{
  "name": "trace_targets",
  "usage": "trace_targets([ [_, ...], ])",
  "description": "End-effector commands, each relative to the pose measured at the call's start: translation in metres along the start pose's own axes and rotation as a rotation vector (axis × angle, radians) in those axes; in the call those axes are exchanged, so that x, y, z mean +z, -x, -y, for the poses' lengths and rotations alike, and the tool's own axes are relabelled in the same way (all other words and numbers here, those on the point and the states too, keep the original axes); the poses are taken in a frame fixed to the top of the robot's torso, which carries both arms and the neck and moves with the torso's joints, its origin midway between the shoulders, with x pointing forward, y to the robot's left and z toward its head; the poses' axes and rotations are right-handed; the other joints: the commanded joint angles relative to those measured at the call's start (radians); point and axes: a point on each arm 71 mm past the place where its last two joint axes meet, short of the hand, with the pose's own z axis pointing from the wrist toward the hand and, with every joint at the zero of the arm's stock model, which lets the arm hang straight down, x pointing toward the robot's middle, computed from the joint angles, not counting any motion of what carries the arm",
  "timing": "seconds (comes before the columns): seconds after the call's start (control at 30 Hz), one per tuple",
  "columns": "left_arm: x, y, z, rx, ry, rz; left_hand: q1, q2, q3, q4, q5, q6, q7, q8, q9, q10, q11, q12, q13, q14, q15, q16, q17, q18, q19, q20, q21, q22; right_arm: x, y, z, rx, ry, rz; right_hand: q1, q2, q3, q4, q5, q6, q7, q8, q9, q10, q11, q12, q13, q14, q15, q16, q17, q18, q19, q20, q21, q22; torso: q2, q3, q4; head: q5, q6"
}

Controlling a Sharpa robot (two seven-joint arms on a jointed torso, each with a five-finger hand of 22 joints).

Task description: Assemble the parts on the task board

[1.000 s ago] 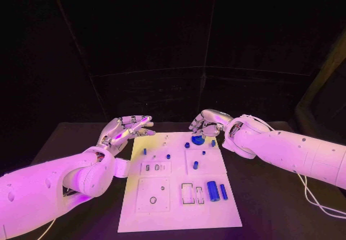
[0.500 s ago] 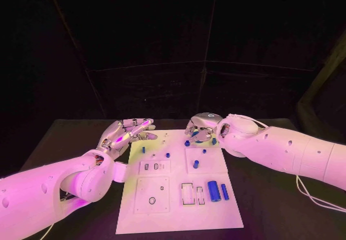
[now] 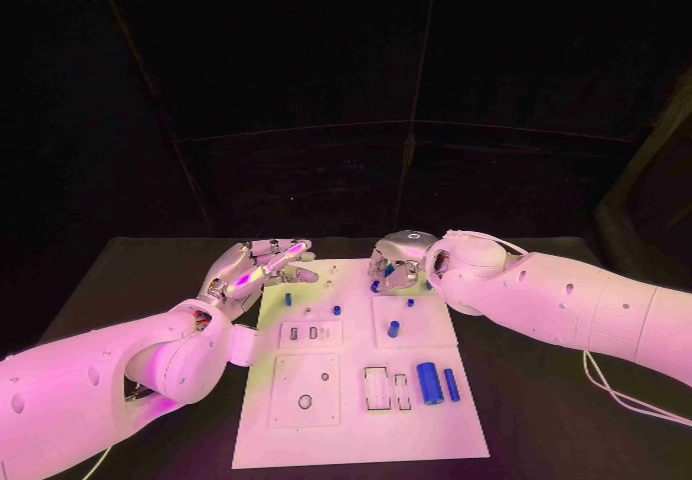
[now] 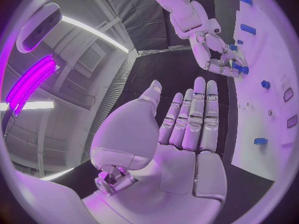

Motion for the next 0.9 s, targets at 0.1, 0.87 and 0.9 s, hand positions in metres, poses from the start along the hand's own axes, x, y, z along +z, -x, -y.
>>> trace_targets([
  [0.1,0.0008,-0.0022,0.0012,-0.007,-0.003,-0.024,0.005,0.008,-0.001,-0.006,0.003,0.006,0.033,-0.005,-0.001,0.006,0.000,-0.007,-0.001,0.007,0.003,-0.006,0.001,0.015,0.009,-0.002,0.006,-0.001,0.0030,-0.0021,-0.0004,-0.019,-0.007,-0.049,-0.011,0.003,0.014,0.002,-0.002,-0.004,-0.001,-0.003,0.001,-0.001,0.000,-0.002,0.001,0.026,0.005,0.049,0.048,0.004,0.003,0.002,0.040,0.045,0.003,0.0010,0.0009,-0.002,-0.003],
  [0.87,0.0012,0.0005,0.0018,-0.003,0.000,-0.021,0.006,0.014,0.001,-0.007,0.003,0.006,0.034,-0.007,-0.001,0.005,0.001,-0.010,-0.001,0.009,0.003,-0.007,0.003,0.015,0.012,-0.002,0.006,-0.002,0.0067,-0.0023,-0.0018,-0.019,-0.002,-0.046,-0.010,0.051,0.136,0.022,-0.072,0.040,-0.006,0.005,0.004,0.047,-0.009,0.003,0.003,0.023,-0.001,0.217,0.214,-0.022,0.053,0.000,0.214,0.258,0.013,0.0026,0.0036,-0.003,-0.009],
  [0.9,0.0012,0.0007,0.0017,-0.003,0.001,-0.020,0.006,0.015,0.002,-0.007,0.003,0.006,0.034,-0.007,-0.001,0.004,0.001,-0.011,-0.001,0.009,0.003,-0.008,0.003,0.015,0.012,-0.002,0.006,-0.002,0.0065,-0.0004,-0.0022,-0.019,0.002,-0.019,-0.011,0.051,0.145,0.024,-0.073,0.048,-0.007,0.007,0.005,0.057,-0.011,0.005,0.004,0.024,-0.003,0.228,0.226,-0.025,0.060,-0.001,0.227,0.277,0.013,0.0023,0.0033,-0.003,-0.009],
])
